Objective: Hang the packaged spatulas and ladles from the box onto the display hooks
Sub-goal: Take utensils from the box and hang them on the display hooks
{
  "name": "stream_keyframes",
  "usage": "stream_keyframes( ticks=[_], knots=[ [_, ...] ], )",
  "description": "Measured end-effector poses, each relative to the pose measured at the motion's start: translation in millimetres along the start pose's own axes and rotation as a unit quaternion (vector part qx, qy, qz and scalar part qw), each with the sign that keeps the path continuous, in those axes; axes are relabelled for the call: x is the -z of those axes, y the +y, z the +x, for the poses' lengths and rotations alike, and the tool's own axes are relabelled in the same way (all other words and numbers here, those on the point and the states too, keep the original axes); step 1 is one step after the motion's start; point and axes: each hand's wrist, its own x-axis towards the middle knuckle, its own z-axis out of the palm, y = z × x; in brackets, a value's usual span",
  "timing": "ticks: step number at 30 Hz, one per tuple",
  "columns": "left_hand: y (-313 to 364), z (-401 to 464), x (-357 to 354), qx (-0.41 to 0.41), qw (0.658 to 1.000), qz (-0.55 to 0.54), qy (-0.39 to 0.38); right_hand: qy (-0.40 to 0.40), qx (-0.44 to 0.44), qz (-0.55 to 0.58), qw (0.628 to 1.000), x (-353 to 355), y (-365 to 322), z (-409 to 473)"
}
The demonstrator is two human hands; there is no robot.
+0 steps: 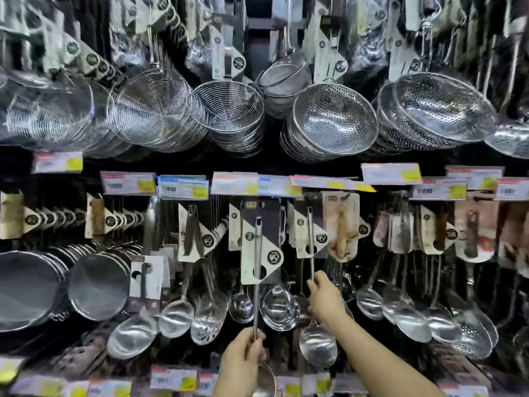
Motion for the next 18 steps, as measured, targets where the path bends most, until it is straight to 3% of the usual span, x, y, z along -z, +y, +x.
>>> stream_keyframes(
  ticks=[5, 18],
  knots=[
    [6, -7, -5, 0.012, 0.999, 0.009, 0.033, 0.003, 0.008, -0.09, 0.996, -4, -10, 19],
    [4, -6, -20, 0.032, 0.999, 0.027, 0.024, -0.05, -0.029, -0.042, 0.997, -11, -8, 27]
  ],
)
